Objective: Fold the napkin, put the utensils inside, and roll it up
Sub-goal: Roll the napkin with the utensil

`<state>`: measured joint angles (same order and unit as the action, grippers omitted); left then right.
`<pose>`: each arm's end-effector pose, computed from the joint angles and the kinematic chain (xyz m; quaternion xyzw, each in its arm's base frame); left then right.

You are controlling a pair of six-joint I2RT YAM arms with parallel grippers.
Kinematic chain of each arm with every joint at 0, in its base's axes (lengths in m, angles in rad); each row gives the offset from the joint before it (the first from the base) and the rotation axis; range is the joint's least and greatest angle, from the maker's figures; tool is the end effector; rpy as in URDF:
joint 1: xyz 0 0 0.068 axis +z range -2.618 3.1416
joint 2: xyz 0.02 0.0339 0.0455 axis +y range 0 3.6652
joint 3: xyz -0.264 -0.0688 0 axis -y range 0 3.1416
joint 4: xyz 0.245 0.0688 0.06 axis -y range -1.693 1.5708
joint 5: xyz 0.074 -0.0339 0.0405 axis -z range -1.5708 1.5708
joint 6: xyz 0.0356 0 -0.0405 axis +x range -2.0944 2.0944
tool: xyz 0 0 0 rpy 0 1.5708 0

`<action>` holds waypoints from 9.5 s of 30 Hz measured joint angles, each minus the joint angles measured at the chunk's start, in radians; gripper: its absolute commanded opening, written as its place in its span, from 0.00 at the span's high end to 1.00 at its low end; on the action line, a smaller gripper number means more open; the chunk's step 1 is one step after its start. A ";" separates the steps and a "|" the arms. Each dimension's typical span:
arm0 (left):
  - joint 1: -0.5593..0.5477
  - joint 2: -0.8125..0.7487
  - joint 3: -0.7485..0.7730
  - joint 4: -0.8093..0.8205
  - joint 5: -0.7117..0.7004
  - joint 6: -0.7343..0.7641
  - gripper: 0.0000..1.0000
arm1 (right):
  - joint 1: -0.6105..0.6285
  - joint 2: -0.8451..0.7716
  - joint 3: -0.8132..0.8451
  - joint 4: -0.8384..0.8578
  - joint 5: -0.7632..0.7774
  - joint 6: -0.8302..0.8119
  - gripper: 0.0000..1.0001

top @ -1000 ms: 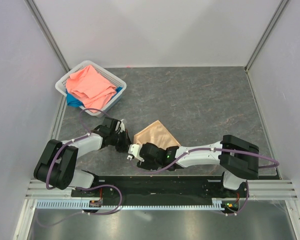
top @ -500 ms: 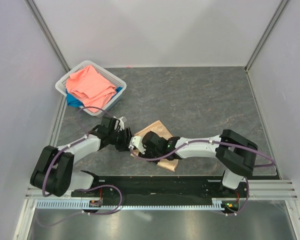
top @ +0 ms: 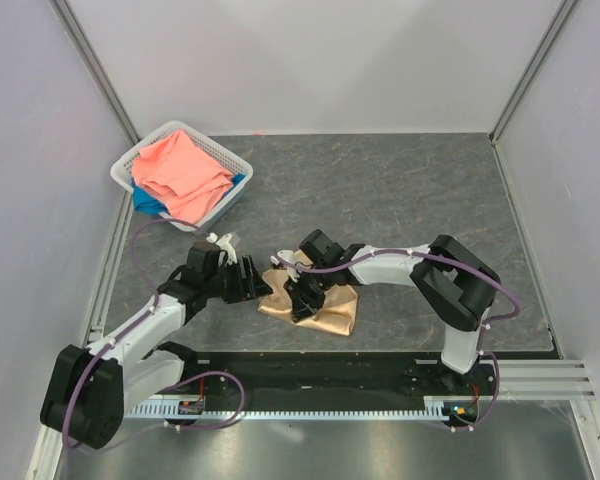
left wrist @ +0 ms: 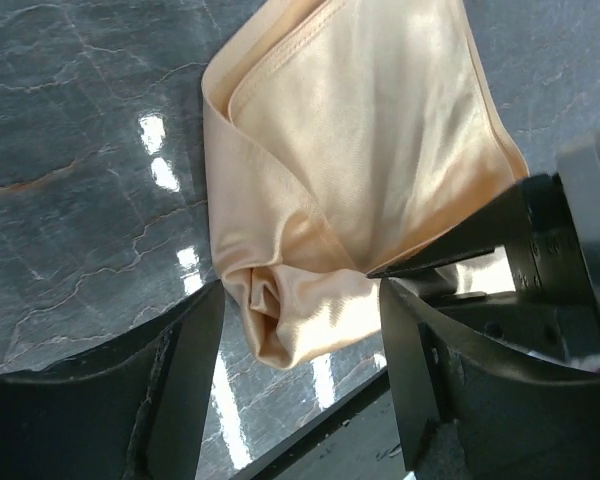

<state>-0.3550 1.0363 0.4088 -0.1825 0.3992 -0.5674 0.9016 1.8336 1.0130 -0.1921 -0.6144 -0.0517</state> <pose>0.1759 -0.0800 0.1680 -0.0233 0.9128 -0.3268 0.2440 0.2036 0.2905 0.1427 -0.4944 0.7760 0.3731 0.1193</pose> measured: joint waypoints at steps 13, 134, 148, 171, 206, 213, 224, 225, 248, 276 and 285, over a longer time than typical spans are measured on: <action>0.000 -0.065 -0.110 0.127 0.051 0.000 0.34 | -0.169 0.203 0.071 -0.038 -0.428 0.076 0.73; 0.011 -0.005 -0.033 0.002 -0.005 0.019 0.34 | -0.152 0.282 0.243 -0.342 -0.406 -0.092 0.73; 0.011 0.031 -0.109 0.120 0.074 0.011 0.48 | -0.175 0.367 0.305 -0.436 -0.490 -0.090 0.74; 0.010 0.092 -0.112 0.185 0.127 -0.004 0.98 | -0.179 0.256 0.351 -0.476 -0.269 -0.021 0.37; 0.028 0.377 0.132 -0.013 0.138 -0.001 0.98 | 0.235 -0.118 -0.070 0.050 0.742 -0.230 0.36; 0.029 0.405 0.156 -0.022 0.156 0.020 0.86 | 0.200 -0.065 0.004 -0.011 0.629 -0.228 0.64; 0.029 0.356 0.179 -0.029 0.123 0.051 0.34 | 0.045 -0.002 0.103 -0.136 0.312 -0.143 0.72; 0.029 0.340 0.179 -0.031 0.117 0.051 0.31 | 0.031 0.000 0.103 -0.144 0.280 -0.133 0.72; -0.040 0.047 0.015 0.032 0.059 0.047 0.38 | -0.183 0.259 0.241 -0.333 -0.360 -0.042 0.73; -0.051 0.185 -0.037 0.202 0.107 0.003 0.98 | -0.200 0.279 0.286 -0.402 -0.394 -0.013 0.41; -0.048 0.260 0.045 0.085 0.092 0.000 0.98 | -0.185 0.041 0.262 -0.381 -0.042 -0.046 0.30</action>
<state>-0.4026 1.2964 0.4538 -0.0971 0.4908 -0.5678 0.7170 1.8744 1.2755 -0.5732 -0.6567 -0.0975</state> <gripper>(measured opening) 0.042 0.691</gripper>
